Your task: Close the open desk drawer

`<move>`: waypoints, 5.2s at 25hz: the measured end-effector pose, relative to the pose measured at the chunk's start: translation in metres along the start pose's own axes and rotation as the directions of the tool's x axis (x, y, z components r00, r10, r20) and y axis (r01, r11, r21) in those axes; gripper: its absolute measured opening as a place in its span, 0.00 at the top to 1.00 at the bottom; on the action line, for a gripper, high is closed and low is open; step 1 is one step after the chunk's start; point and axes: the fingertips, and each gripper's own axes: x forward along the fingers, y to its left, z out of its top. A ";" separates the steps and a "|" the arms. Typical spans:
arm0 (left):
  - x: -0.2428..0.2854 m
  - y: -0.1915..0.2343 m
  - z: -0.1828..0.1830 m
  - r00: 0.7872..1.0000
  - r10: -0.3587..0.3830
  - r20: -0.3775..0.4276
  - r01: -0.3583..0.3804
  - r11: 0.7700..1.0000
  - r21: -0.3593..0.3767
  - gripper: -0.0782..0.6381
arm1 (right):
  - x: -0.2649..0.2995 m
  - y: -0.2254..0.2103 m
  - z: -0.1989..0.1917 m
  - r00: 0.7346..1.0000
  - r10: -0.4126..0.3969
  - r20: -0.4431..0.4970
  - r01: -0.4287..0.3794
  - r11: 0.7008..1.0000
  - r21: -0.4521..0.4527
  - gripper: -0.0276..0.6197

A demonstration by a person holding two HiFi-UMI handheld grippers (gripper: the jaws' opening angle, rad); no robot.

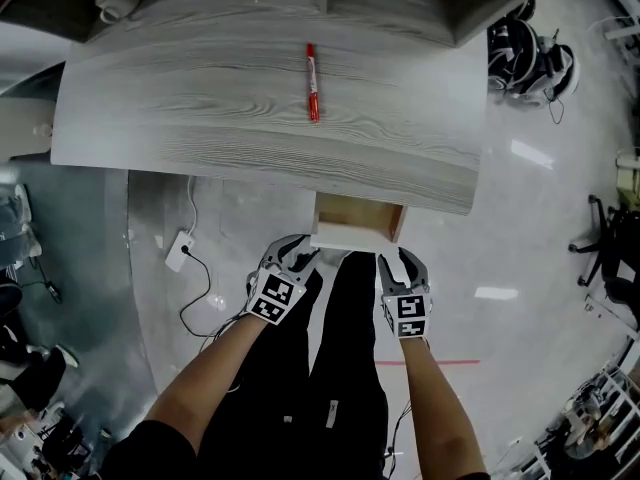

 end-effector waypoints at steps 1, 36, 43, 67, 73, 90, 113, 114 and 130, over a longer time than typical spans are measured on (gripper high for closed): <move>0.001 0.000 0.001 1.000 -0.002 0.000 0.002 1.000 -0.001 0.64 | 0.001 -0.001 0.000 1.000 -0.005 0.000 0.005 1.000 0.005 0.70; -0.033 0.000 0.071 0.991 0.073 0.115 -0.045 0.972 -0.230 0.70 | -0.033 -0.015 0.059 0.978 -0.110 0.174 0.083 0.984 0.160 0.78; -0.017 0.030 0.099 0.985 0.107 0.139 -0.074 0.972 -0.223 0.70 | -0.010 -0.031 0.087 0.973 -0.121 0.195 0.098 0.988 0.123 0.78; 0.007 0.070 0.140 0.968 0.112 0.226 -0.086 0.989 -0.122 0.70 | 0.021 -0.059 0.128 0.959 -0.156 0.235 0.123 0.981 0.151 0.78; 0.008 0.071 0.142 0.965 0.119 0.234 -0.094 0.989 -0.118 0.70 | 0.022 -0.061 0.130 0.956 -0.157 0.246 0.121 0.981 0.153 0.78; 0.013 0.077 0.149 0.958 0.149 0.245 -0.127 0.986 -0.104 0.70 | 0.028 -0.065 0.136 0.947 -0.164 0.275 0.116 0.976 0.183 0.78; 0.016 0.082 0.157 0.953 0.181 0.242 -0.158 0.981 -0.110 0.70 | 0.032 -0.073 0.143 0.943 -0.164 0.291 0.114 0.977 0.180 0.78; 0.015 0.082 0.158 0.953 0.183 0.242 -0.160 0.981 -0.113 0.70 | 0.031 -0.073 0.143 0.942 -0.163 0.292 0.114 0.977 0.178 0.78; -0.031 0.043 0.139 0.945 0.201 0.259 -0.156 0.971 -0.183 0.70 | -0.017 -0.038 0.144 0.927 -0.142 0.347 0.076 0.977 0.198 0.77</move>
